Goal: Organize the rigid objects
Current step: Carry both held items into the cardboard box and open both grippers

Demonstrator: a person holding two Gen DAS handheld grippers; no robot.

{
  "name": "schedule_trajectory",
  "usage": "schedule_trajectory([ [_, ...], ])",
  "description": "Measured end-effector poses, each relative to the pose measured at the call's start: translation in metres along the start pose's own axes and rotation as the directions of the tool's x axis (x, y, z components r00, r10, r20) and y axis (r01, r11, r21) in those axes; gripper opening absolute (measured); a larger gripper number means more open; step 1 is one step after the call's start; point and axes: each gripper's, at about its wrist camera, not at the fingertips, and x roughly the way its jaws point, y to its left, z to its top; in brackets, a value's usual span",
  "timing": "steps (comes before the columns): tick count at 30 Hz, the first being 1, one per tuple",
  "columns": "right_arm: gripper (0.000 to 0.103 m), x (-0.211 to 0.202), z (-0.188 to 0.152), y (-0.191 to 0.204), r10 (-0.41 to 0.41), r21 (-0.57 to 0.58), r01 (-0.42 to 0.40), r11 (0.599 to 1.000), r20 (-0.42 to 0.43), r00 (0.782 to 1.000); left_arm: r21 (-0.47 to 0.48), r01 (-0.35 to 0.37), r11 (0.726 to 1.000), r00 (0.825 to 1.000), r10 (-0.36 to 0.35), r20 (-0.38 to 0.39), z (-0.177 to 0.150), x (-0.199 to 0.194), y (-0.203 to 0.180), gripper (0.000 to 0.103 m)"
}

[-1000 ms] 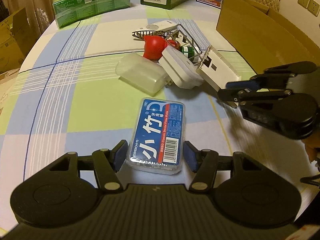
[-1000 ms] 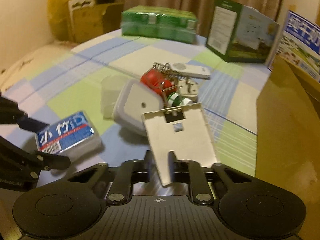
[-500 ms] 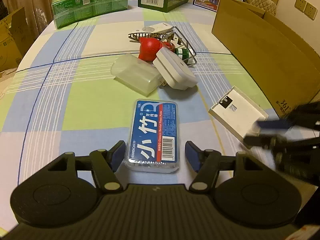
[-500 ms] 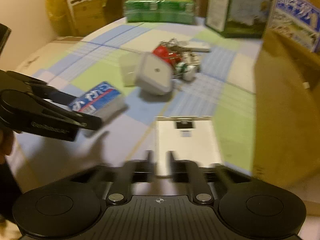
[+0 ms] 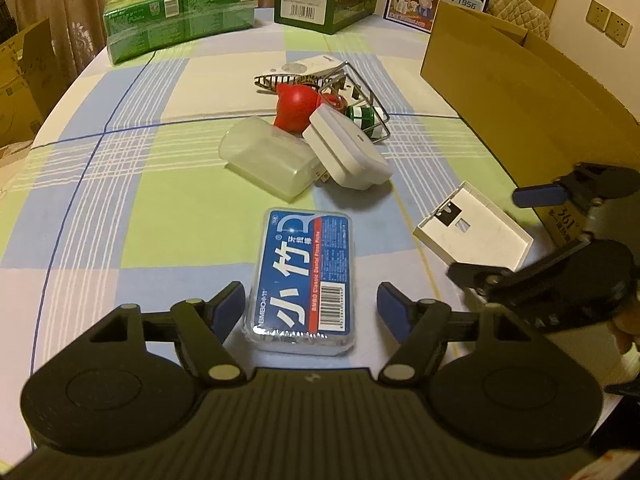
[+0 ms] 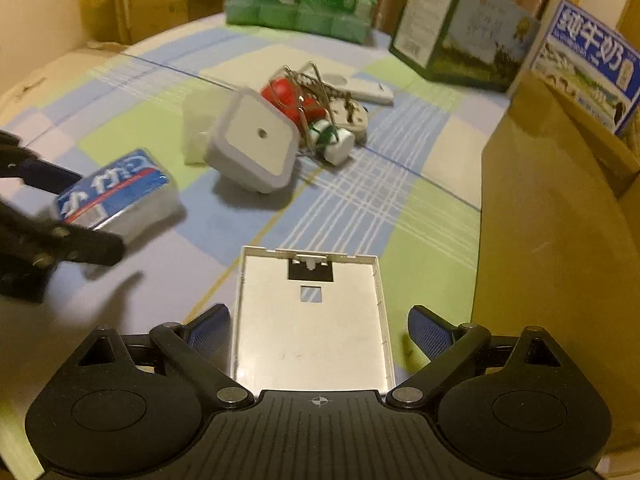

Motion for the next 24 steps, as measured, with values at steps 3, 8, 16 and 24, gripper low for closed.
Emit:
schedule_trajectory([
  [3, 0.093, 0.008, 0.004, -0.012, 0.045, 0.096, -0.042, 0.994, -0.033, 0.998, 0.011, 0.002, 1.000, 1.000, -0.002, 0.008, 0.001, -0.001, -0.001, 0.070],
  [8, 0.086, 0.006, 0.002, -0.018, 0.066, 0.207, -0.054, 0.977, -0.049, 0.997, 0.022, -0.004, 1.000, 1.000, 0.004, 0.026, 0.001, -0.001, -0.003, 0.070],
  [16, 0.085, -0.011, -0.011, -0.002, 0.039, 0.244, -0.036, 0.969, -0.010, 0.999, 0.040, -0.039, 0.998, 0.999, 0.038, 0.022, 0.004, 0.011, 0.001, 0.061],
  [24, 0.085, -0.043, -0.013, 0.007, -0.004, 0.233, -0.011, 0.972, 0.062, 0.998, 0.074, -0.015, 0.997, 1.000, 0.015, -0.002, 0.005, 0.006, -0.006, 0.052],
])
